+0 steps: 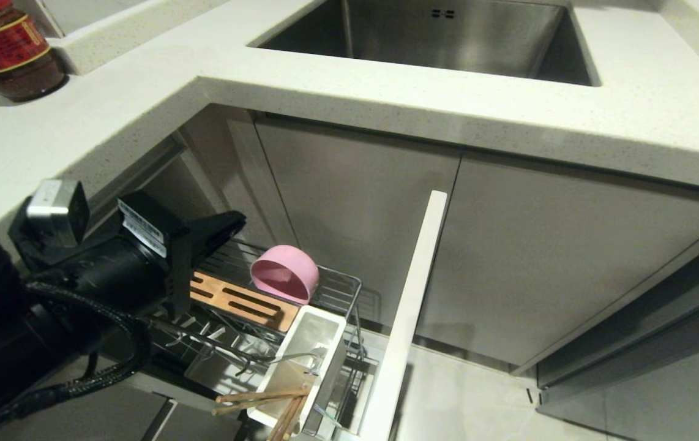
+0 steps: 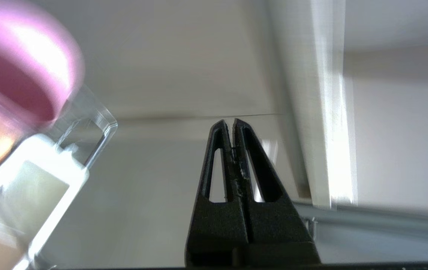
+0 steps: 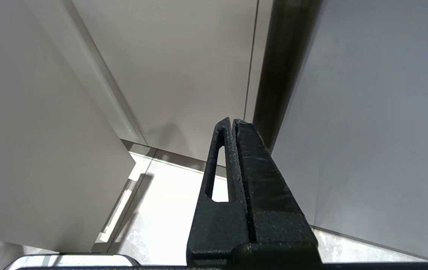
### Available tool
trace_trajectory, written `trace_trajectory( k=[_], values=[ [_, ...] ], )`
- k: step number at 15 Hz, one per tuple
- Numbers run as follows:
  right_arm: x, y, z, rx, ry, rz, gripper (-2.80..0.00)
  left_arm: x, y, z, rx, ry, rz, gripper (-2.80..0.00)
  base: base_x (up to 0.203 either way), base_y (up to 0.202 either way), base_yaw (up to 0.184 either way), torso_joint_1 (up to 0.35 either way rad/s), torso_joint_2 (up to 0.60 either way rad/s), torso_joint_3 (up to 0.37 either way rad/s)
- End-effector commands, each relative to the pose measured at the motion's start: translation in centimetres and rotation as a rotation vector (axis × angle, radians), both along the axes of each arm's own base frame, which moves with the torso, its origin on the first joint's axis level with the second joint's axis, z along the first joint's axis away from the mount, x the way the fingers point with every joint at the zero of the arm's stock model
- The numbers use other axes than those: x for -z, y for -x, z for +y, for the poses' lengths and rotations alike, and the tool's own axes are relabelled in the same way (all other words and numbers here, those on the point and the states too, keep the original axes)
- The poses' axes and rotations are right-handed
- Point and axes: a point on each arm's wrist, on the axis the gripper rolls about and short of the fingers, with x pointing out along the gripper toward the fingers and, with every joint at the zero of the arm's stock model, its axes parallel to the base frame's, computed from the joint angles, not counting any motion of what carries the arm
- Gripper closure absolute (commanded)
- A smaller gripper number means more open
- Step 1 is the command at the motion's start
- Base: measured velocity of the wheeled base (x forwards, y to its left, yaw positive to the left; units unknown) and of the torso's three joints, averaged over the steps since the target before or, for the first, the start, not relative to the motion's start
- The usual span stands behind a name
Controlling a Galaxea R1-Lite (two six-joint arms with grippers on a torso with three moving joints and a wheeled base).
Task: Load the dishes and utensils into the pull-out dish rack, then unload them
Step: Pick up the plate and place it in the cupboard
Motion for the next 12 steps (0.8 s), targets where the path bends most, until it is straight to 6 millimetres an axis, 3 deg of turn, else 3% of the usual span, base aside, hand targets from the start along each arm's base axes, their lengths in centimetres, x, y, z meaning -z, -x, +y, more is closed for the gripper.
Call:
trace_trajectory(
  k=[1, 3, 6, 9, 12],
  values=[
    [0.7, -0.2, 0.0, 0.000, 0.000, 0.025, 0.00, -2.8, 1.5, 0.9, 0.003, -0.113, -0.194, 0.00, 0.000, 0.000, 0.000, 0.000, 0.00, 0.000],
    [0.7, -0.2, 0.0, 0.000, 0.000, 0.025, 0.00, -4.4, 2.2, 1.4, 0.004, -0.320, -0.369, 0.00, 0.000, 0.000, 0.000, 0.000, 0.00, 0.000],
    [0.7, -0.2, 0.0, 0.000, 0.000, 0.025, 0.00, -9.1, 3.0, 3.3, -0.093, -0.579, -0.551, 0.00, 0.000, 0.000, 0.000, 0.000, 0.00, 0.000],
    [0.7, -0.2, 0.0, 0.000, 0.000, 0.025, 0.00, -11.9, 3.1, 6.0, -0.282, -0.741, -0.454, 0.00, 0.000, 0.000, 0.000, 0.000, 0.00, 0.000],
    [0.7, -0.2, 0.0, 0.000, 0.000, 0.025, 0.00, -13.0, 2.7, 8.0, -0.428, -0.877, -0.269, 0.00, 0.000, 0.000, 0.000, 0.000, 0.00, 0.000]
  ],
)
